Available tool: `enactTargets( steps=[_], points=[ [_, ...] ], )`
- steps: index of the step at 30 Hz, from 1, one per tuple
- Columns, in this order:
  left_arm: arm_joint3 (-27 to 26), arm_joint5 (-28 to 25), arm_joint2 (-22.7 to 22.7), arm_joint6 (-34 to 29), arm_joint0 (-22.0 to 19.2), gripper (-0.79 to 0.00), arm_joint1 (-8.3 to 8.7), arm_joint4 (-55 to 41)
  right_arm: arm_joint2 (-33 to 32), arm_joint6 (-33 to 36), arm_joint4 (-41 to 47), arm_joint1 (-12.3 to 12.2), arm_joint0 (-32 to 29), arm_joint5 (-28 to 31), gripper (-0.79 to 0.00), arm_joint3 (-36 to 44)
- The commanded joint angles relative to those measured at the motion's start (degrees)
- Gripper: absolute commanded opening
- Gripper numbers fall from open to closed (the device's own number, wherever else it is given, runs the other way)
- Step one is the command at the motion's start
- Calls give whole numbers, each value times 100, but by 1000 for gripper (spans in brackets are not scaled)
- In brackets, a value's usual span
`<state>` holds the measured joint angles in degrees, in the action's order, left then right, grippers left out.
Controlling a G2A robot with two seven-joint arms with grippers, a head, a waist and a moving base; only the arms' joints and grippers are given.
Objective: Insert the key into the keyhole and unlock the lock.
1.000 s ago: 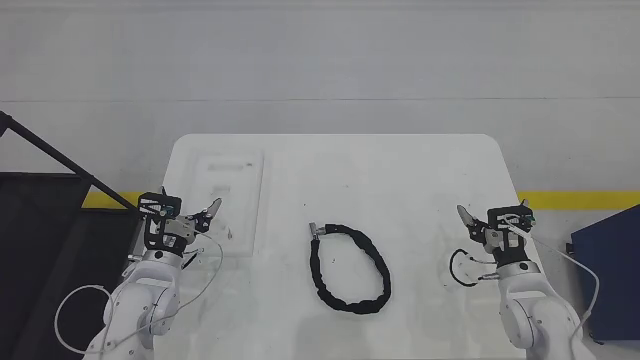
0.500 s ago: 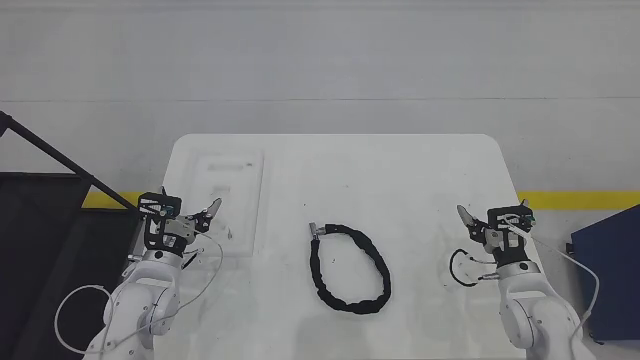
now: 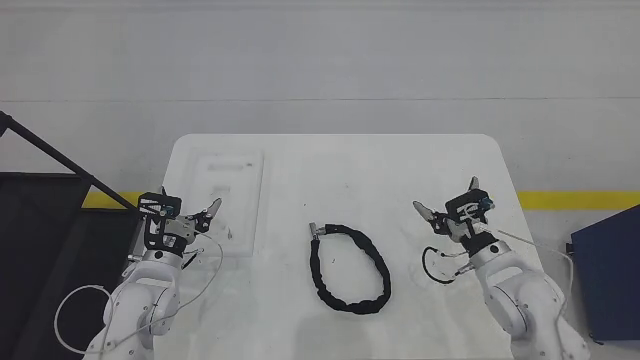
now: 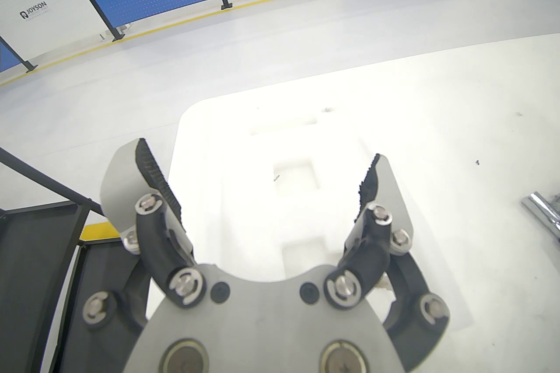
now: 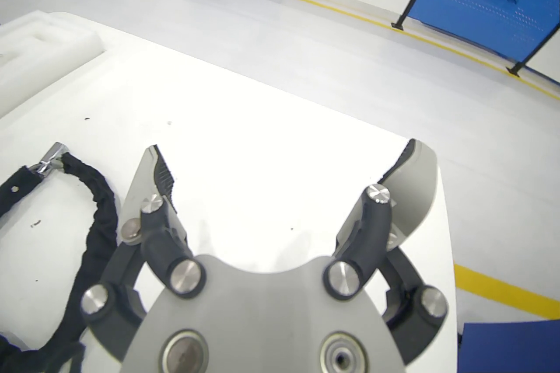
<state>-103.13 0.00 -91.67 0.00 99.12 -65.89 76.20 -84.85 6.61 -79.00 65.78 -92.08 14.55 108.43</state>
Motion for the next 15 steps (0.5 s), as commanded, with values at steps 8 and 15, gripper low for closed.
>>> enactTargets(
  steps=[8, 15],
  points=[
    [0, 0, 0, 0, 0, 0, 0, 0, 1374, 563, -1275, 78, 680, 424, 0, 262],
    [0, 0, 0, 0, 0, 0, 0, 0, 2296, 331, -2456, 149, 890, 263, 0, 349]
  ],
)
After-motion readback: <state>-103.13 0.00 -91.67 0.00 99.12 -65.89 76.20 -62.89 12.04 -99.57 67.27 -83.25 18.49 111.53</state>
